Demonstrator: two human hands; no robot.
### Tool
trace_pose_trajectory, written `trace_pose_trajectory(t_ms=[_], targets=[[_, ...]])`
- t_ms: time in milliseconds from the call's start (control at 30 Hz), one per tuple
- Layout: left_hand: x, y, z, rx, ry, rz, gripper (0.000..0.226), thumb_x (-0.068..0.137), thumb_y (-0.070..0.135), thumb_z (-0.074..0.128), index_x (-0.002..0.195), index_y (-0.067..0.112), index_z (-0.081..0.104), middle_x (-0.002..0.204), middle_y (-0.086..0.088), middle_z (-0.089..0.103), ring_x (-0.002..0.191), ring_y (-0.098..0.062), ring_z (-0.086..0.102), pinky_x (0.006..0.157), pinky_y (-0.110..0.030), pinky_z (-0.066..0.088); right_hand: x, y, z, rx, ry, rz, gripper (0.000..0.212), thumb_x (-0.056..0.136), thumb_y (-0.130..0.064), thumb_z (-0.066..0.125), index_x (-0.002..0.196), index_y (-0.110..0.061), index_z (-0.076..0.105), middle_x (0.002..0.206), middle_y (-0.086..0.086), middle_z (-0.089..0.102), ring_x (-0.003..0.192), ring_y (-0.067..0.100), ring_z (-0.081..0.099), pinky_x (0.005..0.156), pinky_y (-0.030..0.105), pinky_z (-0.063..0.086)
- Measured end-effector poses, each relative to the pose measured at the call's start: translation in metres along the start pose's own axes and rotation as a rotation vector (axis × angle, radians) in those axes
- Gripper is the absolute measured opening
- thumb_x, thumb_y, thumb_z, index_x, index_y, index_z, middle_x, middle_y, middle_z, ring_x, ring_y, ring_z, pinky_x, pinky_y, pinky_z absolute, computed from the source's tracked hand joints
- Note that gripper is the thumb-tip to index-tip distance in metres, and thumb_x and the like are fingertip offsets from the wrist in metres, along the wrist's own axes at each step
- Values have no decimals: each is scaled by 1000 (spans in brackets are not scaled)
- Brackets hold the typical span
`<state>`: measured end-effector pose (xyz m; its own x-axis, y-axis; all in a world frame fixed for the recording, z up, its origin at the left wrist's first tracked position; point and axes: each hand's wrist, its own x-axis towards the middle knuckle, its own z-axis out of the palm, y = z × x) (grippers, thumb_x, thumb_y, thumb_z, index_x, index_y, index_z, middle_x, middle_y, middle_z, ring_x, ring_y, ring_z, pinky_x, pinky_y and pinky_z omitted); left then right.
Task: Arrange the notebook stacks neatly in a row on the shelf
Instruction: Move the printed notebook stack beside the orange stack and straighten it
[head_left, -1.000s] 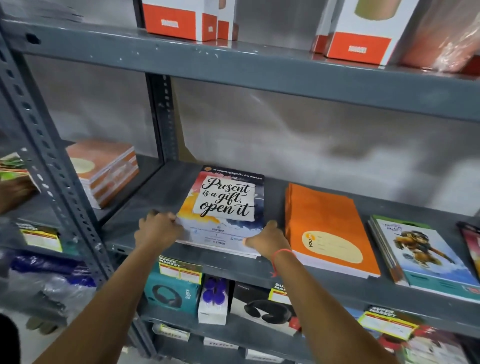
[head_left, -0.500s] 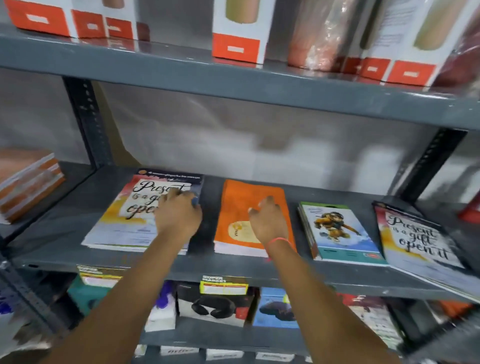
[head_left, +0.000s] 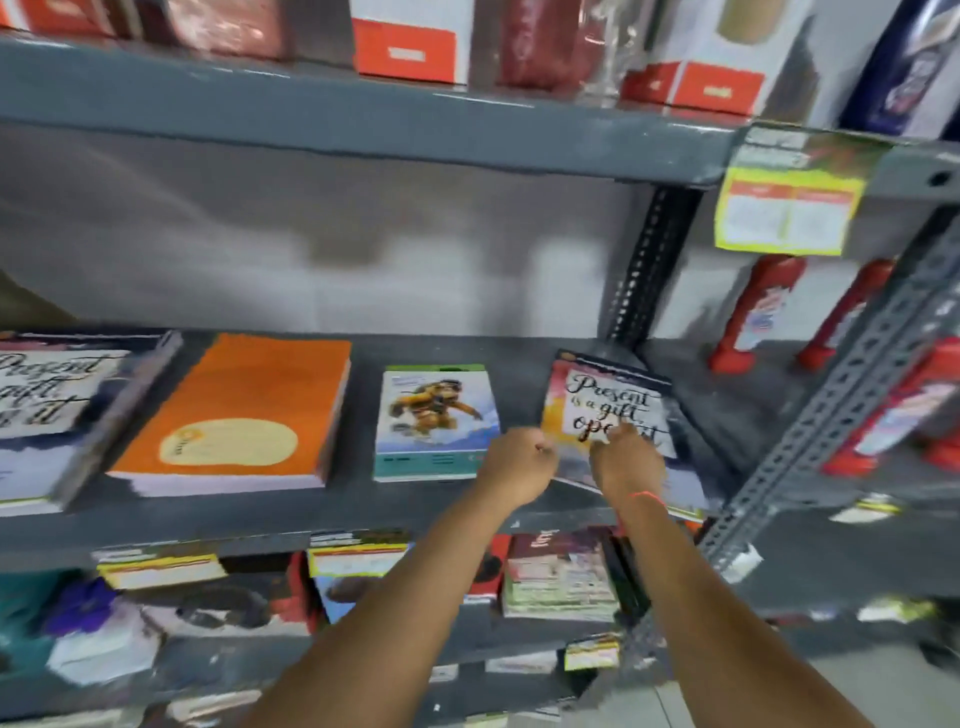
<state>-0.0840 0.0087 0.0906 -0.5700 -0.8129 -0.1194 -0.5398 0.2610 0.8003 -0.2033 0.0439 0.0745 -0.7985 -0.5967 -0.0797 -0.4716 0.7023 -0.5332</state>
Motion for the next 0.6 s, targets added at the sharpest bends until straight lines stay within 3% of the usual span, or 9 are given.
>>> trace_pose_trajectory(t_ms=[67,167,267,400,467,533,600], targets=[[9,12,23,26,-42,-46,30,88,12,43,102,-4,65,115,-23,64,108,-35,59,84,-36,46,11,29,-8,-44,-43,75,41,91,-20,42,128,-1,42,138,24,42,127,39,41,103,44,36],[24,16,44,181,-89,-108,31,91,10,39,112,-5,55,121,-24,59,108,-36,57,71,-32,38,22,63,-10,-78,-65,156,47,91,-17,36,136,-3,36,146,19,34,136,37,27,111,44,25],[36,8,54,358,-85,-180,30,89,6,39,113,-6,52,123,-24,57,109,-37,57,74,-36,42,27,83,-14,-44,-74,165,44,92,-9,36,133,6,37,141,25,38,131,37,34,107,41,31],[44,9,63,394,-14,-236,33,86,2,40,117,-5,48,127,-25,53,115,-39,52,85,-40,47,35,101,-17,133,-55,249,40,87,-4,43,126,6,46,131,27,48,119,38,50,94,38,42],[47,12,66,383,10,-264,36,86,4,41,122,-4,45,132,-24,48,120,-39,47,92,-40,45,40,106,-20,302,-61,336,32,83,-2,47,112,9,55,114,27,61,103,38,60,78,39,46],[49,14,66,341,31,-301,40,88,7,42,127,-2,40,137,-23,39,124,-39,41,99,-41,41,42,107,-27,427,-120,387,13,86,-1,45,82,2,57,81,21,58,71,29,60,59,31,44],[50,14,64,292,68,-329,42,89,9,42,130,-2,39,140,-22,34,125,-39,38,100,-41,39,44,109,-32,520,-167,429,26,88,2,42,63,-3,48,61,11,46,37,20,49,40,19,37]])
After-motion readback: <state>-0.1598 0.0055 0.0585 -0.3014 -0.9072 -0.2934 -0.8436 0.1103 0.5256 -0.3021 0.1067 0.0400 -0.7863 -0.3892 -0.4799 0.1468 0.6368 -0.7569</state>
